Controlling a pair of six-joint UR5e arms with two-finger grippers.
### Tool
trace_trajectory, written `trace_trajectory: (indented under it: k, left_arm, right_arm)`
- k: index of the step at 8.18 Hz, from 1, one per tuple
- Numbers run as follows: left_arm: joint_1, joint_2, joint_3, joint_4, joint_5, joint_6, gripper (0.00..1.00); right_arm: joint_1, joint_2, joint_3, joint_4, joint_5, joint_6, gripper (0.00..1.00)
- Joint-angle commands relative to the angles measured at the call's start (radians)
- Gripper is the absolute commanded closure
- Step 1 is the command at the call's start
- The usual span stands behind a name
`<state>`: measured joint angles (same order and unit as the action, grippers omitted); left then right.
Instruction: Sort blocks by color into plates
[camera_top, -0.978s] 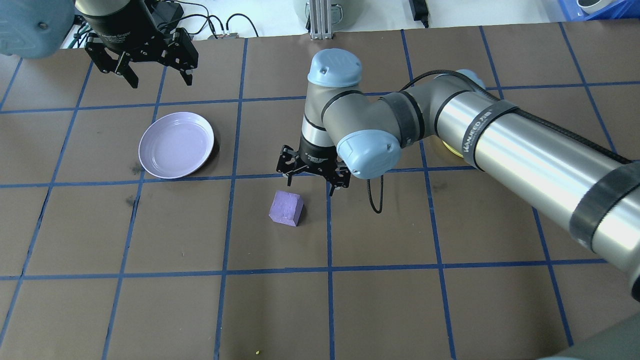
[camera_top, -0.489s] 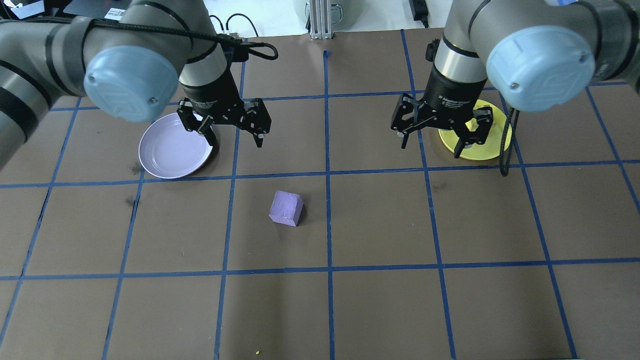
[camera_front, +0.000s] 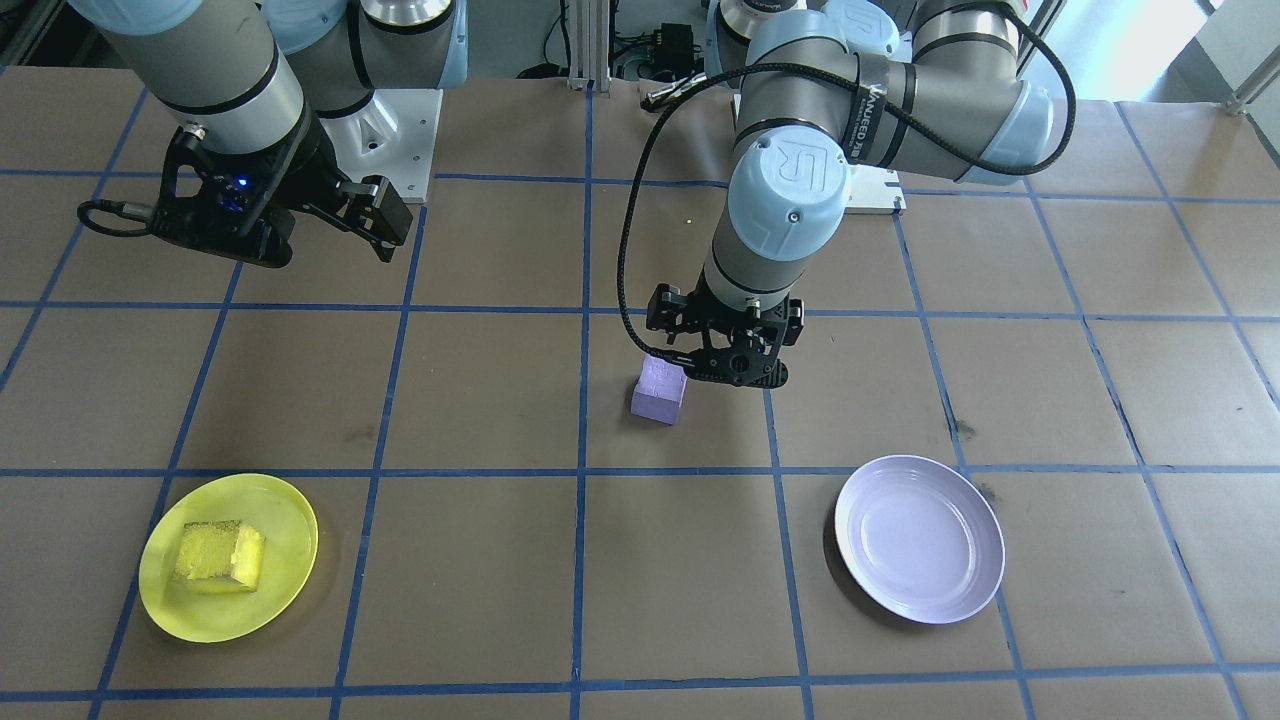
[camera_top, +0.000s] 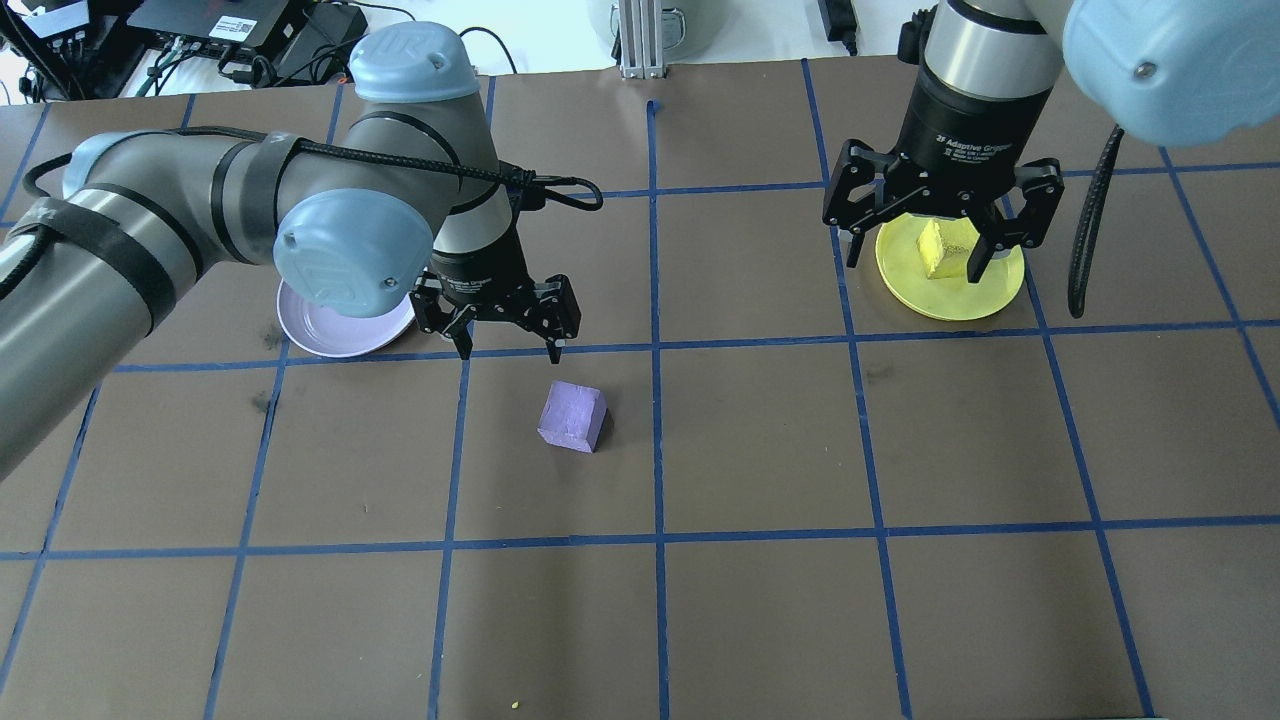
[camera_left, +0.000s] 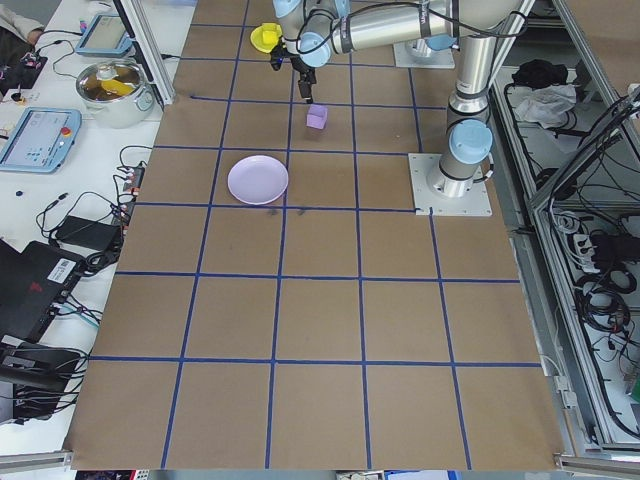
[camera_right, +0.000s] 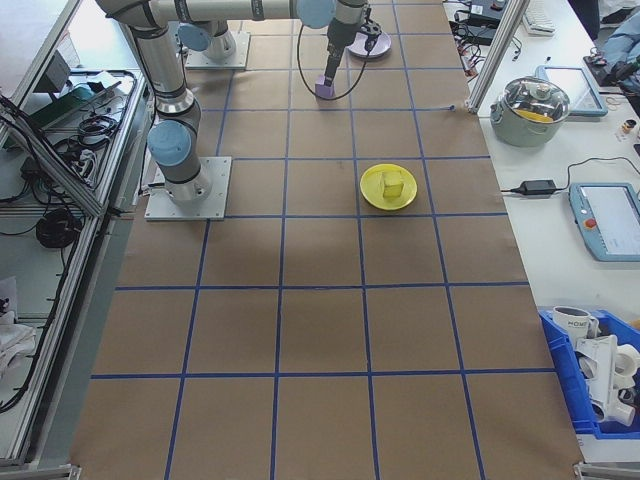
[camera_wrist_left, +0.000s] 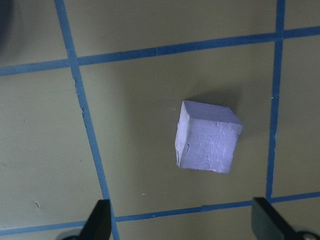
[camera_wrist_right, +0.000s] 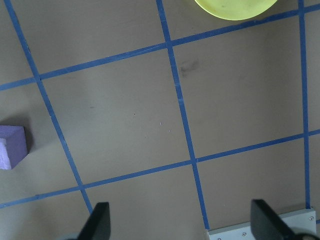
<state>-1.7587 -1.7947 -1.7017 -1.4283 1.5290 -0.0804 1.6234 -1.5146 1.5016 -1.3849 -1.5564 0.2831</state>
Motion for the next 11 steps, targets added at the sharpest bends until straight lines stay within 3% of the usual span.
trace_trajectory:
  k: [1, 5, 11]
  left_arm:
    - [-0.027, -0.058, 0.004, 0.015, 0.002, -0.065, 0.00]
    - [-0.077, -0.163, -0.027, 0.084, -0.006, 0.042, 0.00]
    - [-0.081, -0.199, -0.029, 0.098, -0.003, 0.107, 0.00]
  right_arm:
    - [-0.002, -0.003, -0.012, -0.043, 0.013, -0.114, 0.00]
    - [0.000, -0.007, -0.014, -0.060, 0.022, -0.145, 0.00]
    - [0.001, -0.030, -0.014, -0.060, 0.025, -0.145, 0.00]
